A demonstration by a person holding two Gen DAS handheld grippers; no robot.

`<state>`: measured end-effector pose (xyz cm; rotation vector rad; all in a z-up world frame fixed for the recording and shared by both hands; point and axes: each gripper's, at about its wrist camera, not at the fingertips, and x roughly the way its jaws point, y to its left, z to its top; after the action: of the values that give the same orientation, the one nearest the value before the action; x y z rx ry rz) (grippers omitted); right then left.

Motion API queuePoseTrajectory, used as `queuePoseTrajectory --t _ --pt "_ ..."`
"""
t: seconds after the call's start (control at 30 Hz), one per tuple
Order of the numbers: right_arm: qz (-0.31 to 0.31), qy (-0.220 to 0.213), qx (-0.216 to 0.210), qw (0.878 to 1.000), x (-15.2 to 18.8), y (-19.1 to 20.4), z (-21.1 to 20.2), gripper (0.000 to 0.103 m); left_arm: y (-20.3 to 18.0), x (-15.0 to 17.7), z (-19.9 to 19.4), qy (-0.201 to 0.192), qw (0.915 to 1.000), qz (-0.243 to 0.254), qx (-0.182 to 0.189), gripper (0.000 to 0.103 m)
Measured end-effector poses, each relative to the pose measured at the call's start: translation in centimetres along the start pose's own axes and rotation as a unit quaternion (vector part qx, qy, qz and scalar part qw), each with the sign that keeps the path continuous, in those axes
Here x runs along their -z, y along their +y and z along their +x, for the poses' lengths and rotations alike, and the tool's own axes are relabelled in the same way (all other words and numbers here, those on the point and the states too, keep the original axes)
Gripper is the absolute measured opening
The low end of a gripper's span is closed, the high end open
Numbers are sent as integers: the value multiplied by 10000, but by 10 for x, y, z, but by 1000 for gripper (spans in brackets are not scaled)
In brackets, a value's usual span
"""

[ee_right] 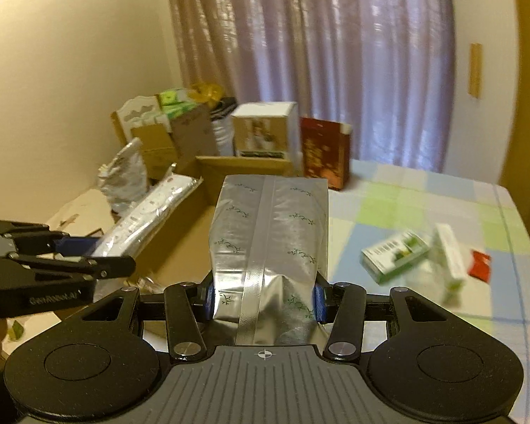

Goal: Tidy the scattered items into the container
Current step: 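Lift the remote and foil bag toward the cardboard box with both tools, then open the left tool to drop the remote while the right tool releases the foil bag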

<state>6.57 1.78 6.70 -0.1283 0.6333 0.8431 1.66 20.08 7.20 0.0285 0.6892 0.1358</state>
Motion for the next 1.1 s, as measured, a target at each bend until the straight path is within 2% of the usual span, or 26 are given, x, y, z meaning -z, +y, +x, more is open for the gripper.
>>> queuePoseTrajectory --t 0.23,0.5,0.93,1.03,1.1 --pt "-215 79 -177 9996 -26 24 47 51 36 -5 16 47 9998 -110 -169 34" --pt "-277 246 -241 9990 -34 33 86 51 48 -3 40 149 9997 -167 -126 34" --pt "-245 456 -259 9983 -24 34 109 51 58 8 65 296 9990 -275 -186 34" --pt "-231 469 -259 9983 -23 34 110 51 63 9 64 265 9986 -400 -233 42" --pt "-237 468 -256 9983 -23 34 110 51 65 10 60 180 9985 -434 -283 42"
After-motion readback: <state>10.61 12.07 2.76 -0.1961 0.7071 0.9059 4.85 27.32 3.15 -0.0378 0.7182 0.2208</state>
